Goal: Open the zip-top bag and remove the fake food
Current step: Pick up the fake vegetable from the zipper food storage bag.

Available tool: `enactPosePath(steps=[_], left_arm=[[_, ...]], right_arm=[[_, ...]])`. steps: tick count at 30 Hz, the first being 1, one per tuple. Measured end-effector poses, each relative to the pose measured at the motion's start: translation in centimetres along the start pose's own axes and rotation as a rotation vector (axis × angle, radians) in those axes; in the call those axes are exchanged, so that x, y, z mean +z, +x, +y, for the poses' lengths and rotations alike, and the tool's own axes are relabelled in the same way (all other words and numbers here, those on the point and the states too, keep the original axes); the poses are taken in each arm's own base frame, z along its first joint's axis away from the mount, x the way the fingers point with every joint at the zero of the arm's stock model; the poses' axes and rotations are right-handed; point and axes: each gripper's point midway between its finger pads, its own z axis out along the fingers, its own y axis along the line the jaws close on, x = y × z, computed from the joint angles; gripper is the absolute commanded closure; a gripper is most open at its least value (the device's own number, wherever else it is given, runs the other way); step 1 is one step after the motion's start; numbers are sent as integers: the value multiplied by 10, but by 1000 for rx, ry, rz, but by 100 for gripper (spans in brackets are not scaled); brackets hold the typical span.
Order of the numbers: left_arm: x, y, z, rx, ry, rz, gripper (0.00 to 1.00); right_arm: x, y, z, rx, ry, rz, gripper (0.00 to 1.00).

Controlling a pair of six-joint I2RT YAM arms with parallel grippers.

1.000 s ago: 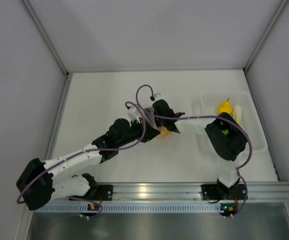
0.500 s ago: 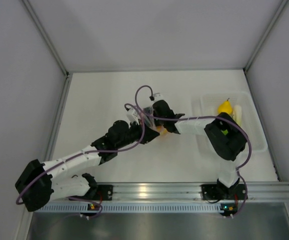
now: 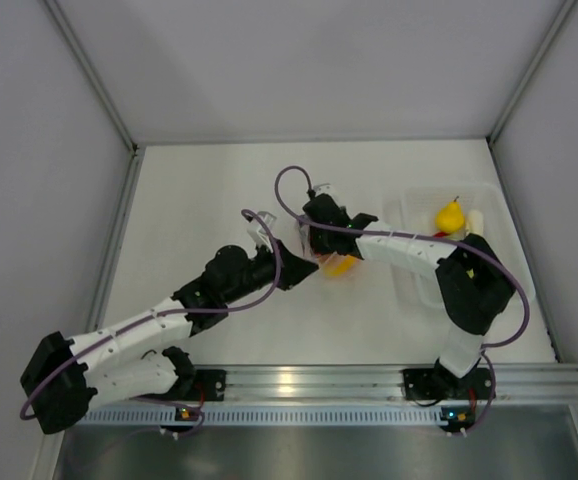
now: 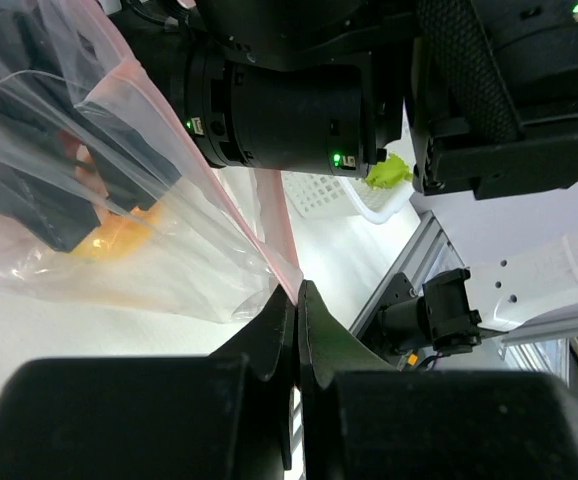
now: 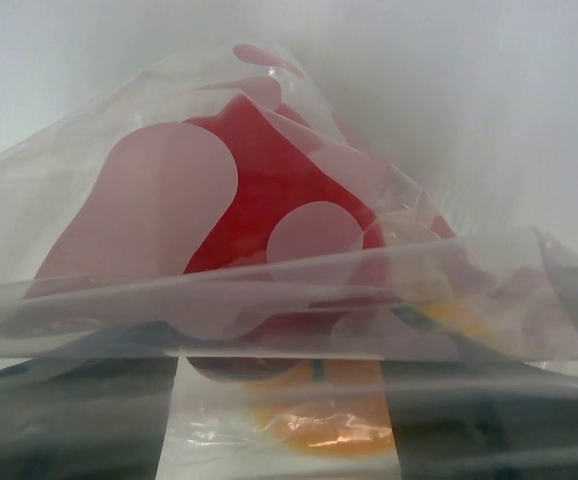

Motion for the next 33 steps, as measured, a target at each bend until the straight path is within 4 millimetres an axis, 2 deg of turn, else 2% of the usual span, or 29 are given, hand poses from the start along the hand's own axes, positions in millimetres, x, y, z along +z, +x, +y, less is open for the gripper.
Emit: enactPosePath(steps=[7,13,17,22,29,33], left_arm=[[3,11,-4,37,29,48,100],[10,27,3,36,19,105,100],[12,23,0,45,29,83,100],[12,21,-5,50,35,67,100],[7,11,-5,44,9,8,100],[0,-5,2,-2,-52,-86,100]], right_arm=[[-27,17,-9,-20,56,88,80],[-74,-8,-11,6,22,23,80],[-89,-20,-7,-1,12,26,80],[-94,-16,-13,-13,42,58,81],[-89,-11,-21,33,97,53,91],[-84,7,-27,36,128,76,94]])
